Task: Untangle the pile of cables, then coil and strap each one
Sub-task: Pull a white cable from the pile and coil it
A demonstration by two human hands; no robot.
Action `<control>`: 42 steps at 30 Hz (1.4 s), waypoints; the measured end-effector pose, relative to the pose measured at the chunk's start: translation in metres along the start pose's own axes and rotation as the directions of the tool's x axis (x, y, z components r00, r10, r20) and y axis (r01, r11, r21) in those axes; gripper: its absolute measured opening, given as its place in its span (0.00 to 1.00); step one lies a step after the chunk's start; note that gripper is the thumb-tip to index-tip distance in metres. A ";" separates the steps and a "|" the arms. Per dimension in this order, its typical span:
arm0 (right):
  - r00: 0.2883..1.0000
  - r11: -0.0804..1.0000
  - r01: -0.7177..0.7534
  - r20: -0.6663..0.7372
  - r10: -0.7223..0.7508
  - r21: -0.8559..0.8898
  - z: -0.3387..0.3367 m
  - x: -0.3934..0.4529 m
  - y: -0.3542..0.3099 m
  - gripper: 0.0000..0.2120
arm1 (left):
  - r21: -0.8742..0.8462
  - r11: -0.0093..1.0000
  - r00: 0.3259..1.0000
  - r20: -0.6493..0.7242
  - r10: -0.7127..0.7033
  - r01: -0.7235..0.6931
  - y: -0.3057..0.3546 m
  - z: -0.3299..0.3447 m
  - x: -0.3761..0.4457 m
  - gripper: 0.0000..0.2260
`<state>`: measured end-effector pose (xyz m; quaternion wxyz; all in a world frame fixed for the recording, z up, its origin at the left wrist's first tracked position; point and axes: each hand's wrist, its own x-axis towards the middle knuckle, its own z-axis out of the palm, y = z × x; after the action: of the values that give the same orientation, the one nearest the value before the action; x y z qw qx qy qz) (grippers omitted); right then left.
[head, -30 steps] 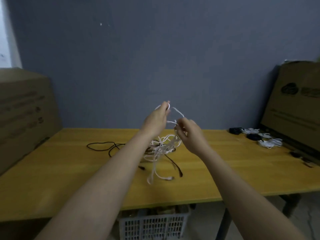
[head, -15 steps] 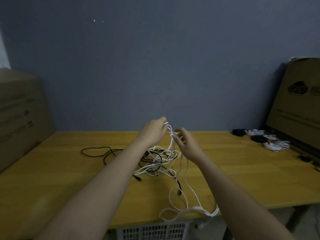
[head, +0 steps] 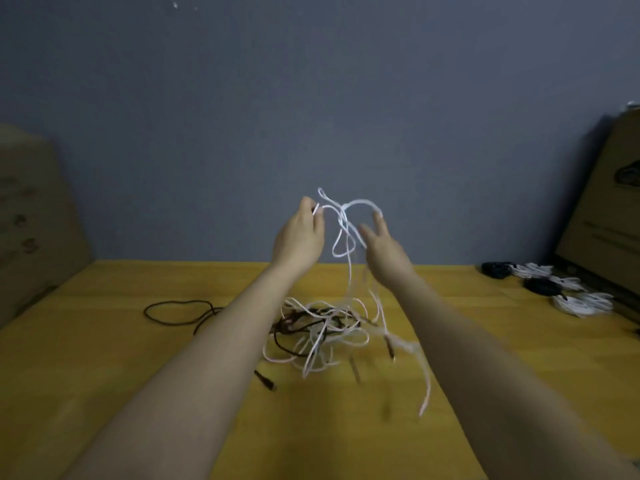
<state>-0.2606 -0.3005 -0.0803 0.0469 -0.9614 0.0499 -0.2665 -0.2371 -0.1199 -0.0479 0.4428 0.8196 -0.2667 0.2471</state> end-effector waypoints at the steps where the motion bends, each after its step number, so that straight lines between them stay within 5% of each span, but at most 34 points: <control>1: 0.994 0.999 0.010 -0.109 -0.005 0.046 -0.015 0.023 -0.004 0.28 | -0.005 1.000 1.000 -0.027 0.003 -0.003 0.003 -0.005 0.013 0.09; 4: 0.904 0.971 0.155 -0.422 -0.065 0.182 -0.053 0.072 -0.019 0.28 | -0.004 1.000 0.995 -0.098 0.024 -0.024 0.008 -0.017 0.044 0.09; 6: 0.900 0.965 0.212 -0.414 -0.132 0.153 -0.053 0.080 -0.016 0.32 | 0.023 1.000 0.992 -0.124 0.011 -0.009 0.002 -0.020 0.052 0.10; 8: 0.983 0.983 0.183 0.007 -0.183 -0.022 -0.030 0.063 -0.006 0.37 | 0.077 0.997 0.998 -0.058 -0.020 0.024 -0.012 -0.018 0.049 0.11; 10: 0.881 0.987 0.103 0.473 -0.032 -0.125 -0.004 0.031 0.001 0.36 | 0.110 0.994 0.993 0.113 -0.029 0.016 -0.029 -0.010 0.037 0.11; 11: 0.841 0.999 0.003 0.540 0.025 -0.051 0.005 0.016 0.001 0.32 | 0.102 0.995 0.982 0.184 -0.031 0.013 -0.036 -0.006 0.028 0.11; 13: 0.918 0.977 -0.129 0.392 0.053 0.171 0.014 -0.007 -0.005 0.20 | 0.071 0.997 0.971 0.235 -0.044 0.028 -0.047 0.000 0.015 0.11; 15: 0.993 0.968 -0.117 0.058 0.107 0.220 0.014 -0.022 -0.015 0.12 | 0.059 0.997 0.967 0.249 -0.058 0.045 -0.052 0.002 0.008 0.11; 18: 0.970 0.937 -0.011 -0.224 0.095 0.349 0.005 -0.036 -0.030 0.16 | 0.031 0.999 0.959 0.277 -0.051 0.044 -0.050 0.002 0.002 0.09; 20: 0.994 0.909 0.022 -0.105 0.024 0.416 -0.003 -0.036 -0.040 0.21 | -0.002 1.000 0.949 0.314 -0.026 0.028 -0.045 0.001 0.000 0.09; 23: 0.997 0.923 0.063 0.025 -0.078 0.380 -0.010 -0.028 -0.046 0.16 | -0.035 0.999 0.932 0.361 0.023 -0.011 -0.039 -0.004 -0.005 0.09; 29: 0.960 0.798 -0.110 0.271 -0.069 0.592 -0.020 -0.028 -0.050 0.06 | -0.088 0.995 0.953 0.297 0.061 -0.037 -0.041 -0.022 -0.015 0.09; 35: 0.969 0.604 -0.181 0.245 -0.025 0.777 -0.017 -0.044 -0.061 0.03 | -0.168 0.984 0.962 0.256 0.096 -0.053 -0.031 -0.027 -0.018 0.09; 37: 0.982 0.514 -0.186 0.134 0.137 0.837 -0.016 -0.043 -0.057 0.01 | -0.183 0.983 0.971 0.229 0.069 -0.027 -0.027 -0.028 -0.020 0.09; 40: 0.840 0.337 -0.322 0.102 0.534 0.885 -0.012 -0.043 -0.024 0.02 | -0.208 0.976 0.996 0.069 -0.048 0.062 -0.031 -0.036 -0.016 0.10; 42: 0.747 0.448 -0.513 0.124 0.653 0.732 -0.002 -0.054 0.009 0.05 | -0.223 0.969 0.991 -0.055 -0.120 0.105 -0.038 -0.047 -0.010 0.11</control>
<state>-0.3085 -0.3030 -0.1067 0.5086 -0.7542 0.2719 -0.3139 -0.2277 -0.0594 -0.0539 0.5529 0.7705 -0.2300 0.2185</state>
